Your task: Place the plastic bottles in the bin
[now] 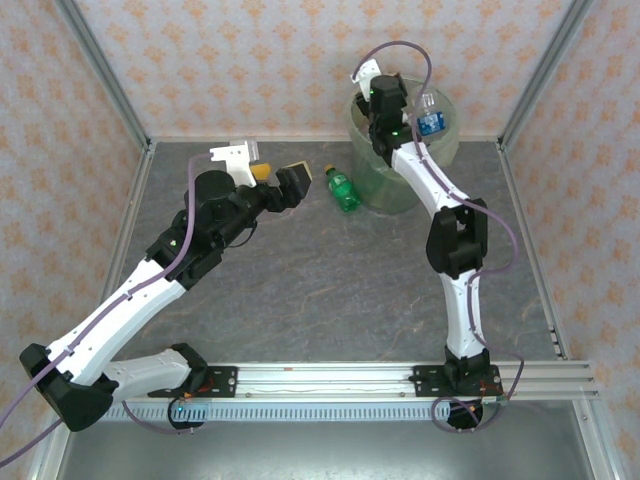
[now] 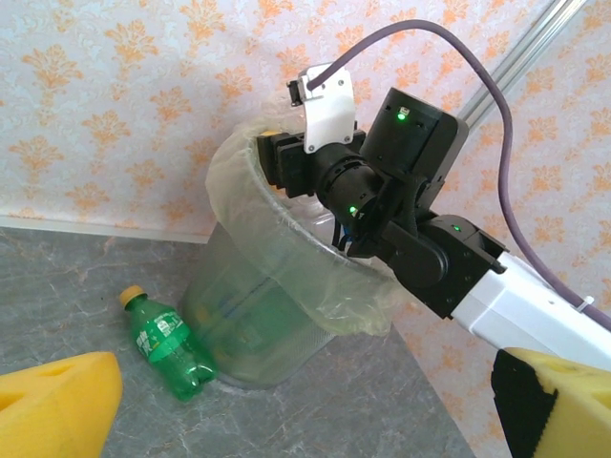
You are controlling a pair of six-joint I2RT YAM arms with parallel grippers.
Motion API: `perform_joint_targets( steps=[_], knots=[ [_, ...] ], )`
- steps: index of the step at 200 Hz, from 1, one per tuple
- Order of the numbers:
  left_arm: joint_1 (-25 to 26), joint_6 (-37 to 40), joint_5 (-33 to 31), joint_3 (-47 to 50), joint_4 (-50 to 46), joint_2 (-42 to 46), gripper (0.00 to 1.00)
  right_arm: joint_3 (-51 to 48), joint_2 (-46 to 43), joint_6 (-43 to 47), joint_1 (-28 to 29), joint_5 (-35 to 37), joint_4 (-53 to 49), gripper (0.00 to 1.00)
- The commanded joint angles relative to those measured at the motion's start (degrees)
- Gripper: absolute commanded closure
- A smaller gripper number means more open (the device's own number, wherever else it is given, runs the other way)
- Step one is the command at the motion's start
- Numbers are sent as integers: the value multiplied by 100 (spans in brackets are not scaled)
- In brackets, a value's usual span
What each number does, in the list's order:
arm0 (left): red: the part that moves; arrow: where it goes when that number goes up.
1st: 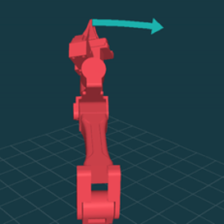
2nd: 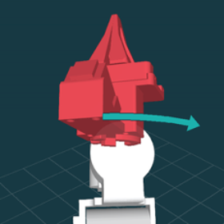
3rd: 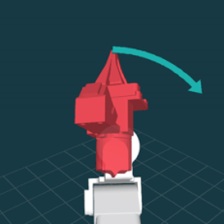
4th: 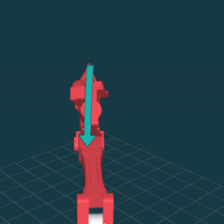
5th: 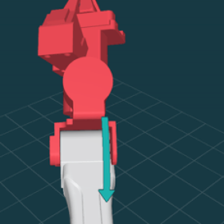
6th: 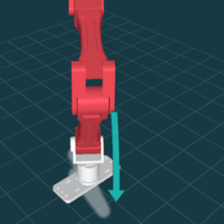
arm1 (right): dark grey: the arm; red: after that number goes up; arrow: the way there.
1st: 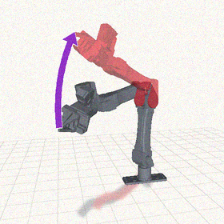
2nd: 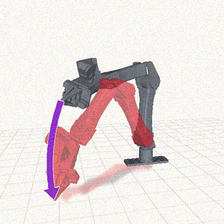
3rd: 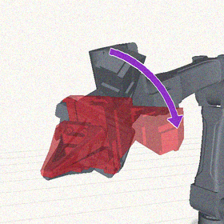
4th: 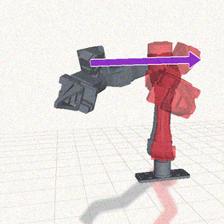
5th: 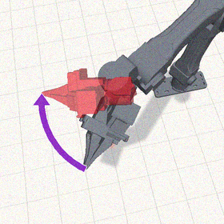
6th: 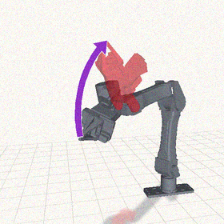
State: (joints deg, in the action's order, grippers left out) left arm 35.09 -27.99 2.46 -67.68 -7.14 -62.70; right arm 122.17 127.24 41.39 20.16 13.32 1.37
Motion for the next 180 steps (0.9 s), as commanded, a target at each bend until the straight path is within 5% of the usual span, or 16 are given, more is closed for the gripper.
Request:
perform_joint_targets(
  steps=[1, 29, 97, 180],
  knots=[
    [-46, 124, -79, -66, -89, 59, 1, -80, -468, -358, -107, -134, -549, 31],
    [-59, 103, -88, 59, 40, 141, 1, -289, -891, -864, -107, -634, -723, 21],
    [-76, 61, -61, 215, 204, 222, 1, 54, -1277, -1956, -187, -1820, -1507, 18],
    [-90, -40, -149, 374, 191, 406, 1, 1874, -227, -4843, -758, -2677, -1804, 30]
  ],
)
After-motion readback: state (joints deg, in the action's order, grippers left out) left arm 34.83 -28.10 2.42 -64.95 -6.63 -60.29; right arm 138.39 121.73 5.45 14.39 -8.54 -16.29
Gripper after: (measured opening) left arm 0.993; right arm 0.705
